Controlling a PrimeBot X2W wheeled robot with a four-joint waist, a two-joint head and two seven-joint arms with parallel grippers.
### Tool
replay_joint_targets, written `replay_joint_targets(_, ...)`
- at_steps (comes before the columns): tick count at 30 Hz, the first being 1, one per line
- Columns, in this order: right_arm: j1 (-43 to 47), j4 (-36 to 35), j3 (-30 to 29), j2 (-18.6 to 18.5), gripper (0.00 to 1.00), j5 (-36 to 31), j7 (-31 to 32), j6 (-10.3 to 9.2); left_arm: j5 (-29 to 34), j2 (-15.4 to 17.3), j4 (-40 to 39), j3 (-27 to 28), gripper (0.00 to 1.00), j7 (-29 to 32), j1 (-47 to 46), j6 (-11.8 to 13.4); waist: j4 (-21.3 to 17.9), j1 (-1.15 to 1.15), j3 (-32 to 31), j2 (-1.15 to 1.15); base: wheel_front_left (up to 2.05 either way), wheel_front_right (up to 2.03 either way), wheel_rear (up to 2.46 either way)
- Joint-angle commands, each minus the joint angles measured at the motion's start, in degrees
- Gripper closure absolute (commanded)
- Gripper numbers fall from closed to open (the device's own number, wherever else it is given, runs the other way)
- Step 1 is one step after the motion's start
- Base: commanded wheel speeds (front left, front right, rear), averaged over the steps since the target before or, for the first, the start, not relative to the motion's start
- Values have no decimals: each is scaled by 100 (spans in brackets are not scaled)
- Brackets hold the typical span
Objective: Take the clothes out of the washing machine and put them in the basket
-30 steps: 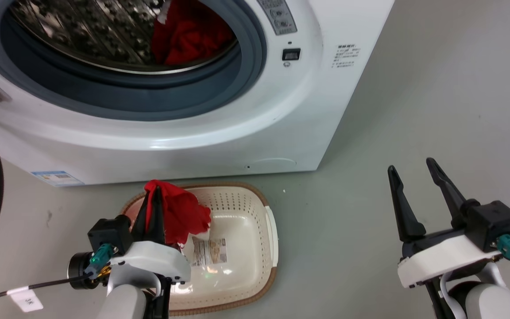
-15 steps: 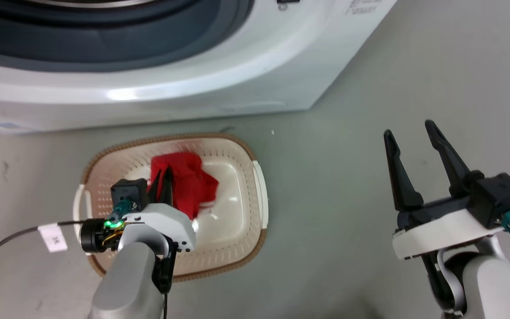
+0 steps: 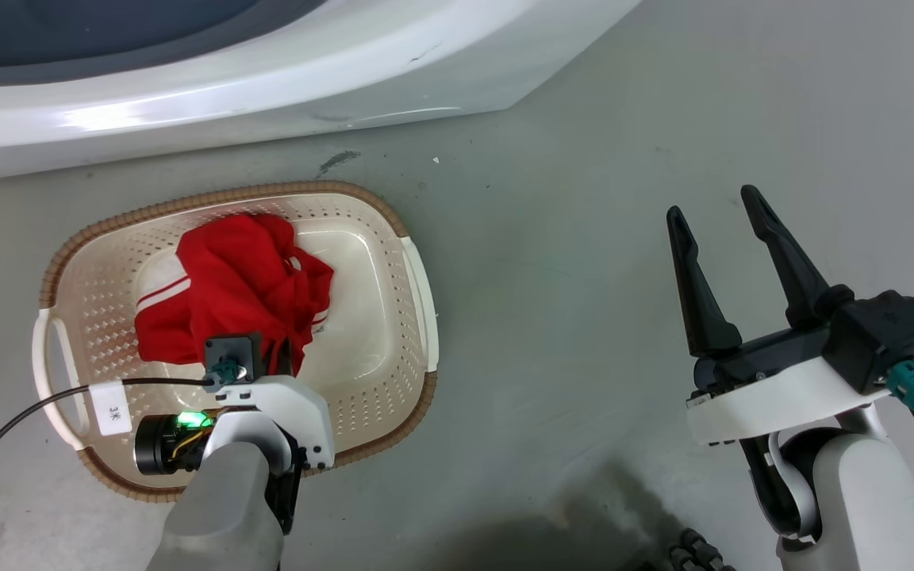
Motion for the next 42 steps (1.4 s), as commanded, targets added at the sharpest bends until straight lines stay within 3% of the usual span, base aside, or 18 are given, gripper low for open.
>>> replay_joint_targets(1,-107,50,-25,14,0,36,-45,-4,53,19,157,-35,100,-14,-86,-32,-25,-1,32,0,0,0,0)
replay_joint_targets(2,-107,50,-25,14,0,36,-45,-4,53,19,157,-35,100,-14,-86,-32,-25,-1,32,0,0,0,0)
replay_joint_targets(3,-107,78,-38,13,0,30,-55,-5,17,8,215,8,85,-14,-97,-24,-9,-1,8,0,0,0,0)
replay_joint_targets(4,-102,107,-47,14,0,23,-63,-4,17,-2,247,19,54,-14,-105,-30,10,-1,-29,0,0,0,0)
replay_joint_targets(5,-107,130,-49,14,0,19,-67,-4,46,-10,297,0,7,-14,-91,-49,31,-1,-87,0,0,0,0)
replay_joint_targets(6,-104,157,-53,14,0,16,-61,-4,51,-18,304,-5,0,-14,-69,-47,56,-1,-159,0,0,0,0)
replay_joint_targets(16,253,370,-178,11,0,-162,18,-5,44,-93,-104,53,0,-14,456,-154,443,-1,-1388,0,0,0,0)
replay_joint_targets(25,739,338,-368,12,0,-167,219,-4,-43,-140,-1350,325,0,-15,1189,-26,664,-1,-2434,0,0,0,0)
replay_joint_targets(36,1178,83,-482,12,0,-371,476,-4,18,-141,-3137,264,0,-15,1761,292,859,-1,-3110,0,0,0,0)
replay_joint_targets(42,1337,-28,-483,12,0,-438,556,-5,275,-140,-3821,233,0,-15,1720,314,913,-1,-3310,0,0,0,0)
